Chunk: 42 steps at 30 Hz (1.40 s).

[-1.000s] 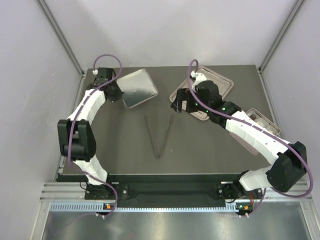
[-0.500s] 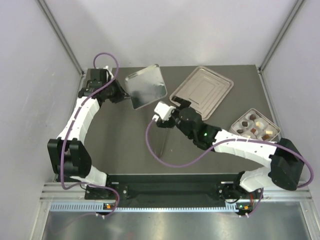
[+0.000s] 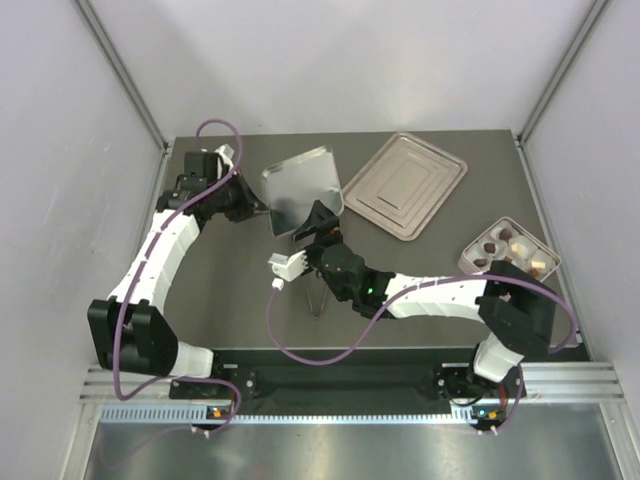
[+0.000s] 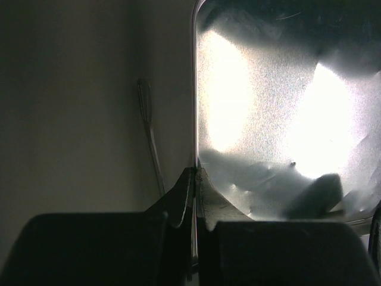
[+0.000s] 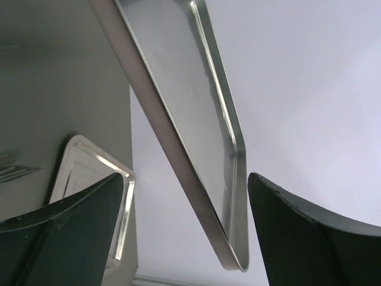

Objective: Pack the chocolate

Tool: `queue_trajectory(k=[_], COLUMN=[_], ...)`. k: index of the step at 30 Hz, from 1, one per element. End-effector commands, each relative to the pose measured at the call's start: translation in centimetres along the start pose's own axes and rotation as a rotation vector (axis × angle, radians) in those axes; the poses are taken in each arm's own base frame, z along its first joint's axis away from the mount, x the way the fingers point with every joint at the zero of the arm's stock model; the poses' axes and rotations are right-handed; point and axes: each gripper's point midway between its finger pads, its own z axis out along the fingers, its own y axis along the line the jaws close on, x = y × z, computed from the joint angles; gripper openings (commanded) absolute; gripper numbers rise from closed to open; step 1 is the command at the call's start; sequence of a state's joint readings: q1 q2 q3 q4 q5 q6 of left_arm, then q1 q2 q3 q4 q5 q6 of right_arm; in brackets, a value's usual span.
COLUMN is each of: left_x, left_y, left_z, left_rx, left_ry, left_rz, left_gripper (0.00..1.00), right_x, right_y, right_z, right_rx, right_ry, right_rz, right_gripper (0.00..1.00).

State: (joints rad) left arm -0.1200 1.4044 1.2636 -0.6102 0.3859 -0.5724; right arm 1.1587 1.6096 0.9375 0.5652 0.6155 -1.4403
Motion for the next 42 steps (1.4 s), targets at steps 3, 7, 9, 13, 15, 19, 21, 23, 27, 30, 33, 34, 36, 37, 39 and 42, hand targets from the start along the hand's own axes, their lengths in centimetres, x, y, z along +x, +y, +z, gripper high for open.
queue_trajectory(k=[3,7,9,13,15,19,21,23,27,30,33,34,36,37,39,42], left_x=[0.3,0.8,1.0,0.6,-0.4,-3.3,-4.9,-6.5,-9.6,-10.9,-11.3,-11.3,-10.6,-10.1,-9.4,-7.4], left_y=[-1.7,-1.8,-1.9,-3.3,-4.6,-8.1,-9.8,-11.0,-12.8,-13.0,-13.1,-13.2,-13.5,-14.0,-13.8,-13.9], left_z=[-2.3,-2.4,-2.3,-2.8,-3.4,-5.5,-6.7,-7.7,-10.0,-10.7,-10.8,-11.0,-10.4,-10.7,-9.7,-8.8], left_rx=[0.060,0.070,0.080,0.132,0.171,0.263,0.304,0.329,0.329,0.341,0.394,0.412,0.471,0.510,0.565,0.657], left_ry=[-0.031,-0.013,0.000,-0.015,-0.036,-0.108,-0.162,-0.227,-0.335,-0.368,-0.371,-0.373,-0.353,-0.339,-0.328,-0.257], left_rz=[0.046,0.054,0.053,0.028,0.034,0.082,0.108,0.141,0.202,0.209,0.202,0.195,0.207,0.201,0.204,0.180], left_gripper=[0.00,0.00,0.00,0.07,0.19,0.40,0.47,0.59,0.72,0.75,0.75,0.75,0.74,0.74,0.74,0.74], right_x=[-1.1,-1.3,-1.2,-1.8,-2.0,-3.2,-3.0,-2.5,-2.2,-0.6,2.2,2.2,6.8,6.9,11.0,14.0], right_y=[-3.3,-3.1,-3.4,-3.5,-3.8,-4.1,-4.8,-4.5,-5.2,-6.2,-7.6,-7.9,-9.4,-10.5,-10.5,-11.7], right_z=[0.6,0.9,0.9,0.2,-0.4,-1.9,-2.5,-2.8,-3.5,-3.6,-3.8,-3.8,-4.1,-5.0,-5.2,-6.5], right_rx=[0.102,0.130,0.152,0.173,0.186,0.207,0.220,0.179,0.086,0.041,0.012,-0.031,0.016,-0.022,0.004,-0.015], right_ry=[0.024,0.041,0.051,0.043,0.041,0.028,0.054,0.081,0.049,0.029,0.008,-0.044,-0.026,-0.105,-0.088,-0.145], right_rz=[-0.059,-0.084,-0.096,-0.075,-0.049,0.083,0.170,0.290,0.561,0.868,1.144,1.225,1.474,1.564,1.743,1.908], right_gripper=[0.77,0.59,0.43,0.19,0.09,0.00,0.00,0.00,0.00,0.00,0.00,0.00,0.00,0.00,0.00,0.01])
